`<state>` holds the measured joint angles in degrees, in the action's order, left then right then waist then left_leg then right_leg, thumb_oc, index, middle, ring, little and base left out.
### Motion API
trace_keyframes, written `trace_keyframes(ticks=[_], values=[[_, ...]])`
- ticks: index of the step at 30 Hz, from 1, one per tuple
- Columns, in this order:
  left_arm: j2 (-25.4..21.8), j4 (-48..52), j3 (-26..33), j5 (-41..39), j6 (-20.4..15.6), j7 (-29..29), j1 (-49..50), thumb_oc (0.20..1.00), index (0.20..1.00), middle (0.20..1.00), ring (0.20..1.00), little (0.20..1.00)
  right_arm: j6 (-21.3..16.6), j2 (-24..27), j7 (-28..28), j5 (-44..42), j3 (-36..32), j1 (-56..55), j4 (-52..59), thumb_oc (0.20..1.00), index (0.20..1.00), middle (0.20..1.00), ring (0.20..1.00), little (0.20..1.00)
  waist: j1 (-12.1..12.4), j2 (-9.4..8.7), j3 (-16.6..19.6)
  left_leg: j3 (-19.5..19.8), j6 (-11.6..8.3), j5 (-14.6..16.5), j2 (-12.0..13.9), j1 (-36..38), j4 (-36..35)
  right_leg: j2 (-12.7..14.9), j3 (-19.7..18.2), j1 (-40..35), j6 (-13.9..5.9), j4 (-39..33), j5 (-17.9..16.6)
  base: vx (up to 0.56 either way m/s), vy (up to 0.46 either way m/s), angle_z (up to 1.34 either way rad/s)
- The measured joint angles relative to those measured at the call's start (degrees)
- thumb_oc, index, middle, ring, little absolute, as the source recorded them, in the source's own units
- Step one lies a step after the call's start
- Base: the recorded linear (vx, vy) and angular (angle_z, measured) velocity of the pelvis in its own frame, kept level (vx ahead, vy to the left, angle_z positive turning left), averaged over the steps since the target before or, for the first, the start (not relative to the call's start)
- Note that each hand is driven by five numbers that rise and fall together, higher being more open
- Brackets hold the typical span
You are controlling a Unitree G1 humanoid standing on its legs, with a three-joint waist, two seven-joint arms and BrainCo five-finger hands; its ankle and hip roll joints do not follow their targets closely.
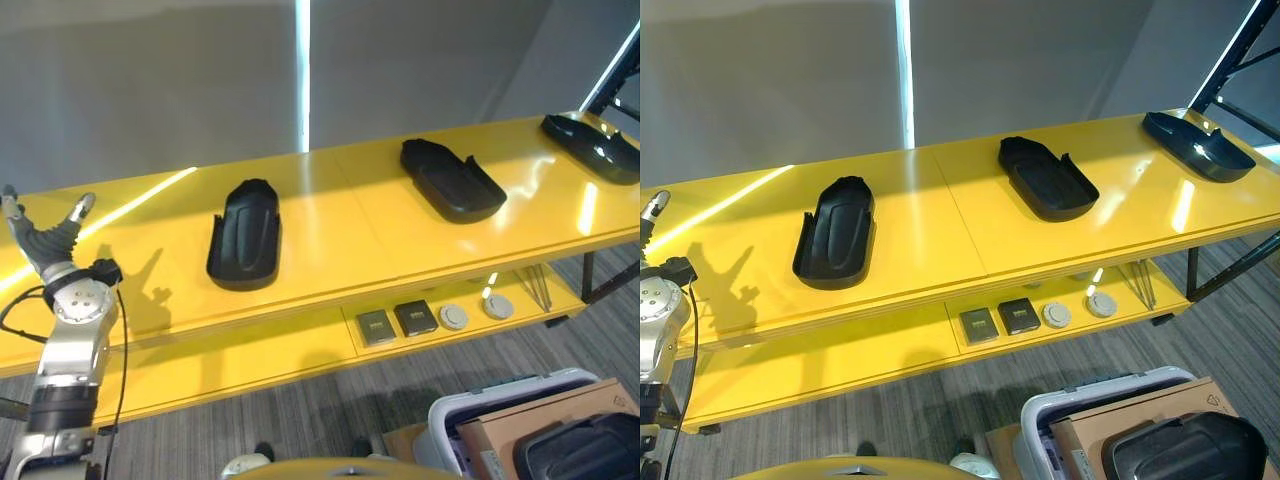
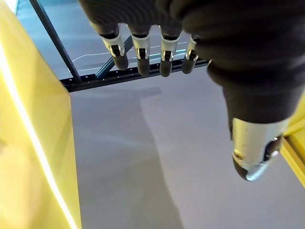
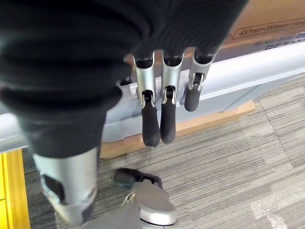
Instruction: Move parts from the plastic box to the shelf.
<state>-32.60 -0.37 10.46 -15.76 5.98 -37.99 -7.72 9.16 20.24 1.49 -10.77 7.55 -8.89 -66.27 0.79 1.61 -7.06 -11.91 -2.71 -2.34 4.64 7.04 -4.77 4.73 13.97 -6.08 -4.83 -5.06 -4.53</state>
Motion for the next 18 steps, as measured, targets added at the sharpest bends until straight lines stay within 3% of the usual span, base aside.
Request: trace_keyframes(ticks=[6,12,18], values=[[5.4,1.9,-5.3,-9.2,3.1,10.7,3.5,1.000,1.000,1.000,1.000,1.000,-0.3,-0.1,-0.1,0.1,-1.1,0.1,0.2,1.000,1.000,1.000,1.000,1.000,-0.3,0.14,0.0,0.2,0.01,0.0,0.0,-0.2,0.0,0.0,0.0,0.1,0.01,0.1,0.0,0.00,0.000,0.00],[8.5,1.2,-11.0,-13.5,3.4,18.1,4.7,1.000,1.000,1.000,1.000,1.000,-0.4,-0.1,-0.1,1.1,-1.0,0.2,0.1,1.000,1.000,1.000,1.000,1.000,-0.5,0.24,0.1,0.2,-0.09,-0.1,0.0,-0.3,0.3,0.0,0.0,0.3,0.02,0.2,0.0,0.00,0.000,0.00],[9.2,1.5,-11.9,-12.6,-3.2,18.1,4.7,1.000,1.000,1.000,1.000,1.000,-0.5,0.0,-0.1,1.1,-1.0,0.5,0.1,1.000,1.000,1.000,1.000,1.000,-0.6,0.39,0.2,0.2,-0.33,-0.2,0.0,-0.2,0.3,-0.1,-0.1,0.2,0.02,0.0,0.0,0.00,0.000,0.00]])
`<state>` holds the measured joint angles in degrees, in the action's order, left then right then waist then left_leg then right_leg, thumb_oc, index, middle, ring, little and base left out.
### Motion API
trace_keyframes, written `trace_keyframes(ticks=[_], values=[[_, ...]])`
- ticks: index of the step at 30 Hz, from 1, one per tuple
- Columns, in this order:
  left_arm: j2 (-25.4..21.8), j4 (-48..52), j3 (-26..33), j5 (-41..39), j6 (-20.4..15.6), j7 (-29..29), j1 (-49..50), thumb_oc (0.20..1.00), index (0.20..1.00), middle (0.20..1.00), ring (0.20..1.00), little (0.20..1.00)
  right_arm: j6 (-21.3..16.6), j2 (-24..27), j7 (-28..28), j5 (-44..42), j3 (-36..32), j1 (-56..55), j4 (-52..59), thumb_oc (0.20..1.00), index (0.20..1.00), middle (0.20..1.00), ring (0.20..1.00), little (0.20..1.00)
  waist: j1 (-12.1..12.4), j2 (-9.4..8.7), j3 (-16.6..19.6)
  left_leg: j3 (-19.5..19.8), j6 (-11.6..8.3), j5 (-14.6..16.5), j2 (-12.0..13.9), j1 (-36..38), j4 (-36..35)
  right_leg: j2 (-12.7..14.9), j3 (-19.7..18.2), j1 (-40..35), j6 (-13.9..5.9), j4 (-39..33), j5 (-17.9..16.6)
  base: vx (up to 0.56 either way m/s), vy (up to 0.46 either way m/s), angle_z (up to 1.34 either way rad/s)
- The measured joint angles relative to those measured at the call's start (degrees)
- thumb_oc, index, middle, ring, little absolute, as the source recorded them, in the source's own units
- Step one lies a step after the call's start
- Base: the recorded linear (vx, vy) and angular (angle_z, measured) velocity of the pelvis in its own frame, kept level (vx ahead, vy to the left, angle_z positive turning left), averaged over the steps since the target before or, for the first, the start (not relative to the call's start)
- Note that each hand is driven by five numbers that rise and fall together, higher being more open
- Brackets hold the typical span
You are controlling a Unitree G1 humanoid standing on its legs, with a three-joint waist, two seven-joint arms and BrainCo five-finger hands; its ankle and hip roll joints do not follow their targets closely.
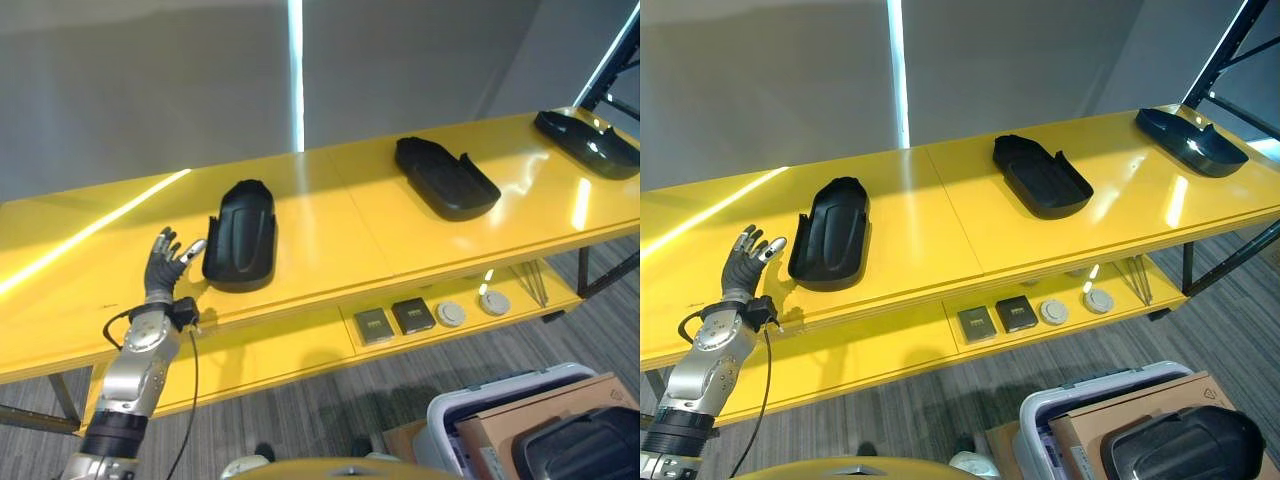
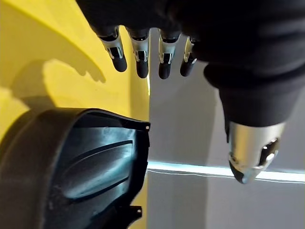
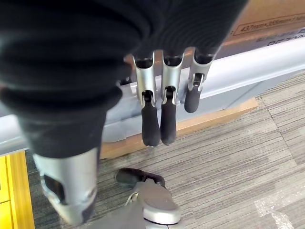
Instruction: Move parts from the plastic box to the shelf.
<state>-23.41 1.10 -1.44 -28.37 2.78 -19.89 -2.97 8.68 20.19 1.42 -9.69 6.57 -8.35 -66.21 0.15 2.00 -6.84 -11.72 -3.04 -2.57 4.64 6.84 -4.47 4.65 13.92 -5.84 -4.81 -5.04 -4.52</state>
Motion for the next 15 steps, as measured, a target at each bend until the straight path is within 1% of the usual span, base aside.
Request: trace_keyframes(ticks=[2,4,6,7,8,9,10,11,12,14,15], values=[[0.0,2.2,1.5,1.9,-4.3,-3.9,0.0,1.000,1.000,1.000,1.000,1.000,-0.1,0.0,0.0,0.0,0.0,-0.2,0.0,1.000,1.000,1.000,1.000,1.000,0.1,-0.02,0.0,0.1,0.27,0.2,0.0,0.0,0.0,0.0,0.0,0.0,0.01,0.0,0.0,0.00,0.000,0.00],[-0.1,4.3,3.3,3.1,-7.2,-6.4,0.0,1.000,1.000,1.000,1.000,1.000,-0.2,0.0,0.0,-0.1,0.0,-0.4,0.0,1.000,1.000,1.000,1.000,1.000,0.2,-0.01,0.0,0.2,0.28,0.2,0.0,0.0,0.0,0.0,0.1,-0.1,0.00,0.0,0.0,0.00,0.000,0.00],[-0.2,5.9,5.7,5.6,-11.8,-9.4,-0.2,1.000,1.000,1.000,1.000,1.000,-0.4,0.0,0.0,-0.1,0.0,-0.5,-0.1,1.000,1.000,1.000,1.000,1.000,0.3,0.00,0.4,0.3,0.29,0.2,0.0,0.0,0.0,0.0,0.2,-0.2,0.00,0.0,0.0,0.00,0.000,0.00],[-0.5,7.5,7.0,6.2,-13.6,-9.2,-0.2,0.567,0.567,0.567,0.567,0.567,-0.8,-0.1,0.0,0.0,0.0,-0.6,-0.2,1.000,1.000,1.000,1.000,1.000,0.4,-0.07,0.6,0.3,0.28,0.2,0.0,0.1,0.0,0.0,0.2,-0.2,0.01,0.1,0.0,0.00,0.000,0.00],[-0.7,8.9,7.6,6.0,-14.1,-6.3,-0.2,0.545,0.545,0.545,0.545,0.545,-1.0,-0.1,0.0,0.0,0.0,-0.8,-0.1,1.000,1.000,1.000,1.000,1.000,0.4,-0.13,0.7,0.3,0.28,0.2,0.0,0.1,0.0,0.0,0.2,-0.2,0.01,0.0,0.0,0.00,0.000,0.00],[-1.3,10.5,7.5,5.9,-14.2,-2.0,-0.2,0.511,0.511,0.511,0.511,0.511,-1.1,-0.1,0.0,0.0,0.0,-1.0,-0.1,1.000,1.000,1.000,1.000,1.000,0.6,-0.18,0.7,0.3,0.30,0.2,0.0,0.1,0.0,0.0,0.3,-0.2,0.00,0.0,0.0,0.00,0.000,0.00],[-1.4,10.8,7.4,5.9,-14.2,-1.1,-0.2,0.442,0.442,0.442,0.442,0.442,-1.1,-0.1,0.0,0.0,0.0,-1.1,-0.1,1.000,1.000,1.000,1.000,1.000,0.6,-0.18,0.7,0.3,0.30,0.2,0.0,0.1,0.0,0.0,0.3,-0.2,0.00,0.0,0.0,0.00,0.000,0.00],[-2.0,13.0,6.0,4.5,-13.7,5.0,-0.4,0.442,0.442,0.442,0.442,0.442,-1.1,-0.1,0.1,0.0,0.0,-1.2,-0.2,1.000,1.000,1.000,1.000,1.000,0.7,-0.19,0.7,0.3,0.33,0.1,0.0,0.1,0.0,0.1,0.3,-0.2,-0.01,0.0,0.0,0.00,0.000,0.00],[-2.3,15.5,4.2,2.0,-12.5,10.4,-0.6,0.498,0.498,0.498,0.498,0.498,-1.2,-0.1,0.1,0.0,-0.1,-1.4,-0.3,1.000,1.000,1.000,1.000,1.000,0.8,-0.17,0.7,0.3,0.37,0.1,-0.1,0.0,-0.1,0.1,0.3,-0.2,-0.03,0.1,0.0,-0.02,0.031,0.01],[-2.5,18.1,0.4,-1.1,-10.2,18.6,-0.9,0.645,0.645,0.645,0.645,0.645,-1.2,-0.1,0.1,0.1,-0.1,-1.2,-0.6,1.000,1.000,1.000,1.000,1.000,0.8,0.00,0.8,0.3,0.38,0.1,-0.1,-0.1,-0.3,0.2,0.2,0.0,-0.07,0.0,0.0,-0.02,0.048,-0.02],[-2.5,19.0,-2.0,-5.1,-6.8,25.1,-0.9,0.843,0.843,0.843,0.843,0.843,-1.6,0.0,0.1,0.2,-0.2,-1.1,-0.5,1.000,1.000,1.000,1.000,1.000,0.5,0.22,1.0,0.1,0.38,0.1,-0.1,-0.2,-0.3,0.2,0.1,0.1,-0.07,0.0,0.0,-0.02,0.059,-0.07]])
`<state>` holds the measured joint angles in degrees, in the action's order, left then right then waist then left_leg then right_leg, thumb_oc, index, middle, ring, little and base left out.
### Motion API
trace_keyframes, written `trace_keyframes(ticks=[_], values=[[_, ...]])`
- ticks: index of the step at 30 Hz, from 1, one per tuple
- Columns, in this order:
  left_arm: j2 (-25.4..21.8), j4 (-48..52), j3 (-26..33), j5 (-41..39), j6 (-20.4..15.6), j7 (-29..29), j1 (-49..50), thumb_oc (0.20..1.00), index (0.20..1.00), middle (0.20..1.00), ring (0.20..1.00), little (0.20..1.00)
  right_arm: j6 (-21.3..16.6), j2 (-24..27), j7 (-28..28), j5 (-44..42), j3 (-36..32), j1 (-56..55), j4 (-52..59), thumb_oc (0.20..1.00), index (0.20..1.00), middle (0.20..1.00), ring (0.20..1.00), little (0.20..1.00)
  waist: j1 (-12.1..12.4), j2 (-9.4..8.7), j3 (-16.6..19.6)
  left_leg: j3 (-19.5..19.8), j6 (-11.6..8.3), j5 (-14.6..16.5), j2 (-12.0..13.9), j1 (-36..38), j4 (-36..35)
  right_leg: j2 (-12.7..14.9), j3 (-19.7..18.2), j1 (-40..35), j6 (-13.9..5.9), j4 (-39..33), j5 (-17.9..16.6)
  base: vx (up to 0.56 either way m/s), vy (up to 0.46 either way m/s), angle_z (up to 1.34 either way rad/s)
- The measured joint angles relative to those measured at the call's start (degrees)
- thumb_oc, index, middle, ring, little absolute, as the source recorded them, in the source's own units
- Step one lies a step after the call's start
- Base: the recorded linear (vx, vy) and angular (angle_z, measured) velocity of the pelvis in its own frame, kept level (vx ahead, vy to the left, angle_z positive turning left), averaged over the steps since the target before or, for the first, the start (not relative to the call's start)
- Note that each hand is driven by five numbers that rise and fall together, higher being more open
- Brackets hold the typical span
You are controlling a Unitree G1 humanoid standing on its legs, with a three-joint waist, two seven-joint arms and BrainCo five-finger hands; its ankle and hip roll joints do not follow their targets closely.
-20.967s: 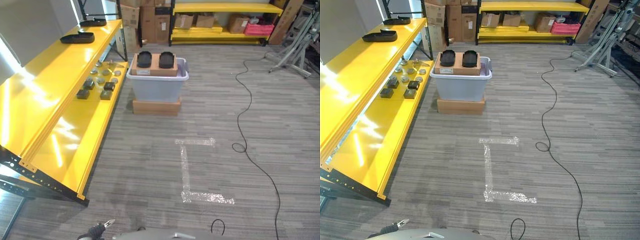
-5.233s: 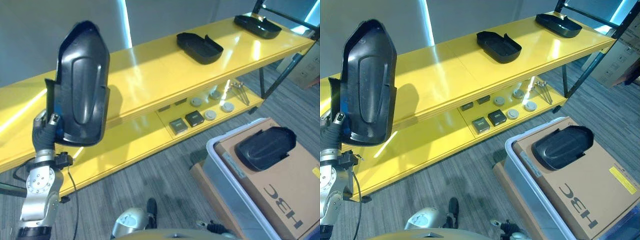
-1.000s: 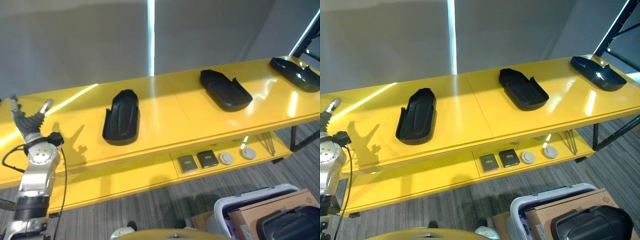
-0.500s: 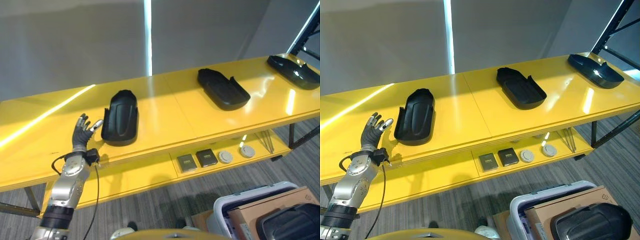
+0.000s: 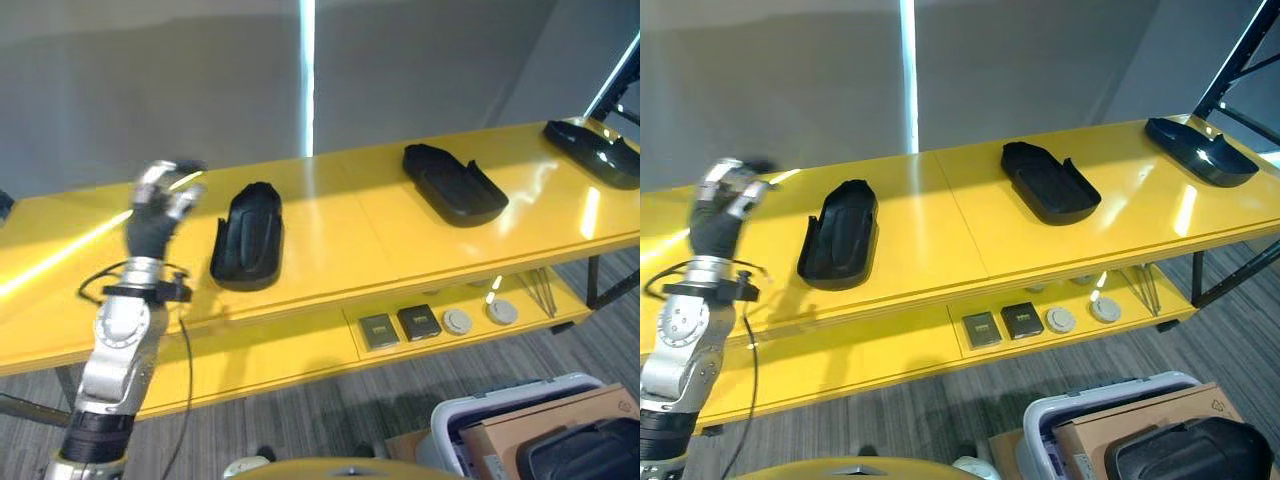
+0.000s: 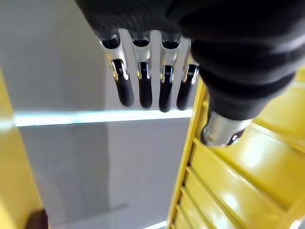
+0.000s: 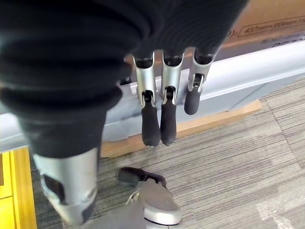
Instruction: Move parts from the plastic box to the shelf.
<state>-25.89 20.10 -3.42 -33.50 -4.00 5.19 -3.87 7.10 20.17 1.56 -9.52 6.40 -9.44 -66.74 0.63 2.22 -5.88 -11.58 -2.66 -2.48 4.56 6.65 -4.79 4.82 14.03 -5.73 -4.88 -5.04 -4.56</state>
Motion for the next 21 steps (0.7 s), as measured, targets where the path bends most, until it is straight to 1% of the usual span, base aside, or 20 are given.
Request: trace_keyframes(ticks=[1,2,3,4,5,6,7,8,10,13,16,18,21], values=[[-0.2,0.0,-1.5,-2.9,2.8,4.7,0.1,1.000,1.000,1.000,1.000,1.000,-0.7,0.2,0.0,0.3,0.0,0.0,0.1,1.000,1.000,1.000,1.000,1.000,-0.3,0.23,0.1,-0.2,-0.18,0.1,0.0,0.0,0.0,0.0,-0.2,0.1,0.00,0.0,0.0,-0.02,0.056,-0.14],[-0.5,-0.4,-2.1,-5.4,5.7,9.7,0.7,1.000,1.000,1.000,1.000,1.000,-1.0,0.3,0.0,0.5,-0.5,0.0,0.4,1.000,1.000,1.000,1.000,1.000,-0.6,0.62,0.3,-0.8,-0.41,0.3,0.1,-0.2,0.0,-0.1,-0.7,0.7,0.05,0.0,0.0,-0.02,0.063,-0.23],[-2.1,-1.7,-2.3,-7.2,8.0,13.9,1.5,1.000,1.000,1.000,1.000,1.000,-1.4,0.7,-0.1,0.6,-1.0,0.0,0.6,1.000,1.000,1.000,1.000,1.000,-1.0,1.09,0.4,-1.2,-0.29,0.3,0.1,-0.6,0.0,-0.1,-0.9,1.2,0.13,0.0,-0.3,-0.02,0.059,-0.20],[-3.9,-3.5,-2.3,-8.2,9.6,17.0,2.3,1.000,1.000,1.000,1.000,1.000,-2.0,0.8,-0.1,0.9,-1.1,0.0,0.6,1.000,1.000,1.000,1.000,1.000,-1.3,1.48,0.4,-1.3,-0.04,0.0,0.0,-0.8,0.0,0.0,-1.0,1.5,0.07,0.1,-0.4,-0.02,0.059,-0.12],[-5.4,-6.4,-2.3,-9.2,11.0,20.2,3.9,1.000,1.000,1.000,1.000,1.000,-2.1,1.2,-0.1,0.9,-1.1,-0.1,0.6,1.000,1.000,1.000,1.000,1.000,-1.3,1.95,0.5,-1.3,-0.25,-0.1,0.0,-0.8,0.0,0.0,-1.0,1.5,0.06,0.0,-0.4,-0.03,0.079,0.01],[-5.7,-7.4,-2.2,-9.9,12.0,21.7,5.1,0.749,0.749,0.749,0.749,0.749,-2.1,1.4,-0.1,0.9,-1.1,-0.2,0.5,1.000,1.000,1.000,1.000,1.000,-1.0,2.23,0.4,-1.4,-0.31,-0.2,0.0,-0.7,0.3,0.0,-1.0,1.7,0.05,0.0,-0.4,-0.03,0.085,0.03],[-5.7,-7.4,-2.1,-10.4,12.8,23.2,5.9,0.241,0.241,0.241,0.241,0.241,-2.1,1.5,-0.1,0.9,-1.1,-0.3,0.5,1.000,1.000,1.000,1.000,1.000,-0.6,2.48,0.3,-1.4,-0.30,-0.2,0.0,-0.7,0.3,0.1,-1.0,1.8,0.06,0.0,-0.4,-0.03,0.097,0.04],[-5.7,-7.7,-1.8,-11.7,14.4,26.6,7.1,0.200,0.200,0.200,0.200,0.200,-2.1,1.9,-0.1,0.9,-1.0,-0.4,0.5,1.000,1.000,1.000,1.000,1.000,-0.4,2.84,0.1,-1.4,-0.30,-0.2,-0.1,-0.6,0.3,0.1,-1.0,1.7,0.04,0.0,-0.4,-0.02,0.073,0.02],[-5.8,-8.0,-1.9,-12.5,17.3,32.5,8.9,0.200,0.200,0.200,0.200,0.200,-2.1,2.8,-0.2,1.0,-1.0,-0.4,0.5,1.000,1.000,1.000,1.000,1.000,-0.2,3.71,-0.1,-1.4,-0.26,-0.2,-0.2,-0.7,0.3,0.3,-1.0,1.7,0.01,0.0,-0.4,-0.01,0.059,0.01],[-8.3,-8.1,-1.8,-12.5,18.1,37.2,9.7,0.200,0.200,0.200,0.200,0.200,-2.2,3.4,-0.3,1.0,-0.9,-0.4,0.6,1.000,1.000,1.000,1.000,1.000,0.0,4.39,-0.3,-1.2,0.11,0.1,-0.2,-1.2,0.0,0.2,-0.8,1.8,0.03,0.0,-0.4,-0.01,0.040,0.01],[-10.0,-8.5,-1.6,-12.6,18.5,39.8,9.7,0.200,0.200,0.200,0.200,0.200,-2.0,4.0,-1.1,1.0,-0.9,-0.6,0.6,1.000,1.000,1.000,1.000,1.000,0.2,4.50,-0.2,-1.2,0.10,0.1,-0.2,-1.2,0.0,0.3,-0.8,1.7,0.10,0.0,-0.3,0.00,0.000,0.00],[-9.9,-8.5,-1.3,-12.6,19.2,41.4,9.7,0.200,0.200,0.200,0.200,0.200,-1.9,4.0,-1.5,2.2,-0.9,-0.5,0.6,1.000,1.000,1.000,1.000,1.000,0.3,4.47,-0.2,-1.2,0.10,0.1,-0.2,-1.2,0.0,0.3,-0.8,1.7,0.01,0.0,-0.4,0.00,0.000,0.00],[-9.6,-8.5,-1.2,-12.7,19.4,41.4,9.7,0.200,0.200,0.200,0.200,0.200,-1.9,4.0,-1.5,2.8,-0.9,-0.6,0.6,1.000,1.000,1.000,1.000,1.000,0.3,4.48,-0.2,-1.1,-0.08,0.0,-0.2,-1.1,0.1,0.2,-0.7,1.7,0.01,0.0,-0.4,0.00,0.000,0.00]])
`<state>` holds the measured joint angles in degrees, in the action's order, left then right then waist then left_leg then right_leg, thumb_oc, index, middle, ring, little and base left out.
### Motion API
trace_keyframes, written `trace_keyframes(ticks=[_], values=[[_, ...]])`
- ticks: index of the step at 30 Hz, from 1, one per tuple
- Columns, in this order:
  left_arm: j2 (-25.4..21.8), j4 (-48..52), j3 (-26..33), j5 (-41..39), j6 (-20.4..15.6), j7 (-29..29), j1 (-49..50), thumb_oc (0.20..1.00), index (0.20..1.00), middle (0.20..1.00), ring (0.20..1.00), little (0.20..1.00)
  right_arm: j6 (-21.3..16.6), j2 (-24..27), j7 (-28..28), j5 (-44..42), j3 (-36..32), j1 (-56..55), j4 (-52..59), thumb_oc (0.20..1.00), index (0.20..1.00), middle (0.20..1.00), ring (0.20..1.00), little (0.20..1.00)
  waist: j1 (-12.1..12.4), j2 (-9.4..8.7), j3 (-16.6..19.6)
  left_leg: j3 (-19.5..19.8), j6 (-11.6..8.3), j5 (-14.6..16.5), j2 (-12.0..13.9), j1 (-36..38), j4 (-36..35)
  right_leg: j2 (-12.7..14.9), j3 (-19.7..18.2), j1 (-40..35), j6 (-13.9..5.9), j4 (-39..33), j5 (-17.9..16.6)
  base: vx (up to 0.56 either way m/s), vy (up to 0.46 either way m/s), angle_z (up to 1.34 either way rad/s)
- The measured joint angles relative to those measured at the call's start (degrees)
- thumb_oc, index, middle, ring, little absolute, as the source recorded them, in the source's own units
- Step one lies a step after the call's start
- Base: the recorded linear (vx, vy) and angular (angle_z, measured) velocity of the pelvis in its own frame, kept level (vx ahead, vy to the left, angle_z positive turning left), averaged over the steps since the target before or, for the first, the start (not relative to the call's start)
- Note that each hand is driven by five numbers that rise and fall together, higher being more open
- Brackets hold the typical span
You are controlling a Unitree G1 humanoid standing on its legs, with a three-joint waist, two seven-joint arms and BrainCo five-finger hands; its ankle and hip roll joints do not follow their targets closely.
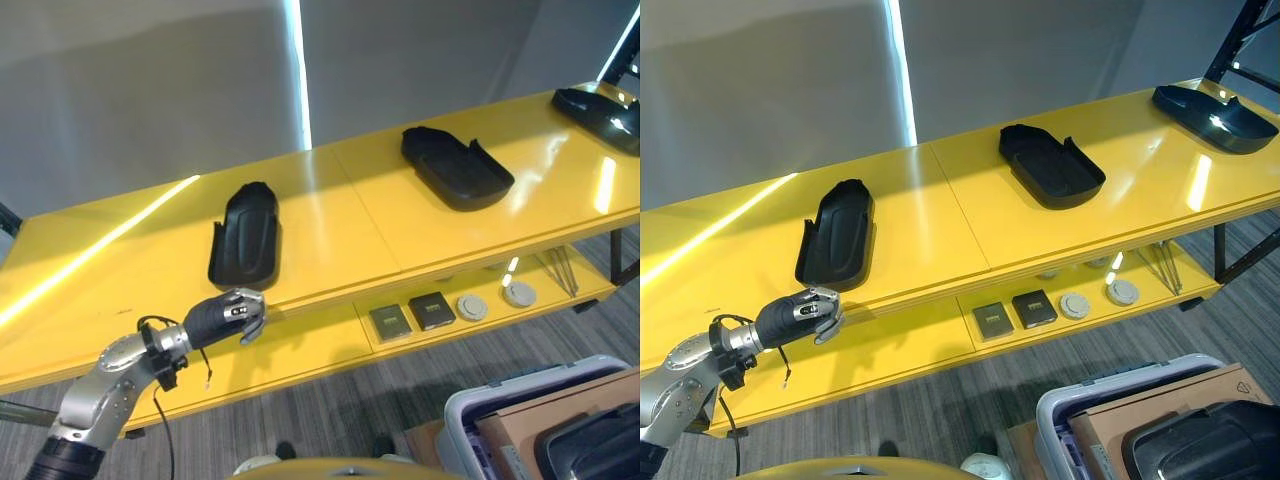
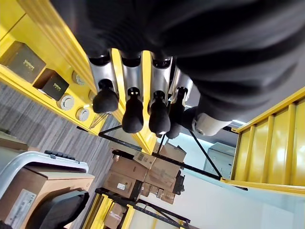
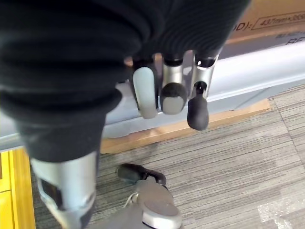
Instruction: Move parts from the plastic box to the shelf.
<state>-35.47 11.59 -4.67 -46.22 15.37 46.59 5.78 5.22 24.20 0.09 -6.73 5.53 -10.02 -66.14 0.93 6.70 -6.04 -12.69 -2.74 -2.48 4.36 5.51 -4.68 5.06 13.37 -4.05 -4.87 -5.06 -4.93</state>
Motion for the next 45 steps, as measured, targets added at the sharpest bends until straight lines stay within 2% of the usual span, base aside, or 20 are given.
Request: trace_keyframes(ticks=[3,8,10,11,13,15,22,34,45], values=[[0.8,-0.2,0.2,-1.0,0.3,-1.0,0.0,0.200,0.200,0.200,0.200,0.200,0.0,0.0,0.0,0.3,0.0,-0.1,0.1,1.000,1.000,1.000,1.000,1.000,0.0,-0.01,0.0,0.0,-0.09,-0.1,0.0,0.1,0.2,0.0,0.0,-0.1,-0.01,0.0,0.0,0.00,0.000,0.00],[2.4,-3.6,2.2,-0.9,0.4,-6.6,0.0,0.200,0.200,0.200,0.200,0.200,0.0,0.0,0.0,0.3,0.0,-0.2,0.1,1.000,1.000,1.000,1.000,1.000,0.1,-0.05,0.0,0.1,0.05,0.0,0.0,0.3,0.2,0.0,0.1,-0.3,-0.01,0.0,0.0,0.00,0.000,0.00],[3.8,-5.9,2.4,1.3,-1.9,-9.7,0.2,0.200,0.200,0.200,0.200,0.200,-0.1,-0.2,0.0,0.3,-0.1,-0.3,0.0,1.000,1.000,1.000,1.000,1.000,0.2,-0.22,-0.1,0.2,0.12,0.1,0.0,0.3,-0.1,0.0,0.1,-0.4,-0.01,0.1,0.0,0.00,0.000,0.00],[5.8,-8.8,2.2,4.1,-3.9,-13.4,0.8,0.200,0.200,0.200,0.200,0.200,0.0,-0.3,0.0,0.3,-0.1,-0.3,0.0,1.000,1.000,1.000,1.000,1.000,0.4,-0.26,-0.1,0.2,0.11,0.1,0.0,0.3,-0.1,0.0,0.1,-0.3,0.02,0.1,0.0,0.00,0.000,0.00],[6.9,-10.6,1.7,5.8,-5.2,-16.6,1.3,0.200,0.200,0.200,0.200,0.200,0.0,-0.6,0.1,0.3,0.0,-0.3,-0.1,1.000,1.000,1.000,1.000,1.000,0.6,-0.53,-0.2,0.3,0.11,0.0,0.1,0.2,-0.1,-0.1,0.2,-0.3,0.03,0.1,0.0,0.00,0.000,0.00],[8.4,-11.7,0.7,6.6,-7.7,-20.4,2.3,0.200,0.200,0.200,0.200,0.200,0.0,-1.3,0.3,0.2,-0.1,-0.5,-0.1,1.000,1.000,1.000,1.000,1.000,0.9,-1.42,-0.6,0.5,0.08,0.0,0.1,0.0,0.2,-0.2,0.4,-0.3,0.05,0.3,0.1,0.00,-0.054,0.05],[9.2,-12.7,-3.5,7.1,-10.4,-23.0,2.4,0.200,0.200,0.200,0.200,0.200,-0.1,-1.9,0.4,-0.2,0.1,0.0,0.0,1.000,1.000,1.000,1.000,1.000,0.6,-2.55,-1.1,1.0,-0.06,-0.4,0.1,-0.3,0.2,-0.1,1.1,-0.3,0.09,0.2,0.1,0.00,-0.016,0.05],[9.0,-12.7,-6.7,7.0,-15.6,-28.1,-0.1,0.200,0.200,0.200,0.200,0.200,-1.2,-2.2,0.4,-0.3,0.6,0.6,0.0,1.000,1.000,1.000,1.000,1.000,-0.6,-2.65,-1.2,0.1,0.18,-0.2,0.1,0.0,0.2,-0.2,0.3,-0.2,0.08,0.2,0.0,0.00,-0.002,-0.02],[9.0,-12.7,-6.7,7.0,-15.9,-30.0,-1.8,0.200,0.200,0.200,0.200,0.200,-1.2,-2.2,0.4,-0.2,1.0,1.0,-0.1,1.000,1.000,1.000,1.000,1.000,-1.1,-2.73,-1.2,-0.1,0.19,-0.1,0.1,0.4,0.2,-0.2,0.0,-0.3,0.06,0.1,0.0,0.00,-0.001,0.00]])
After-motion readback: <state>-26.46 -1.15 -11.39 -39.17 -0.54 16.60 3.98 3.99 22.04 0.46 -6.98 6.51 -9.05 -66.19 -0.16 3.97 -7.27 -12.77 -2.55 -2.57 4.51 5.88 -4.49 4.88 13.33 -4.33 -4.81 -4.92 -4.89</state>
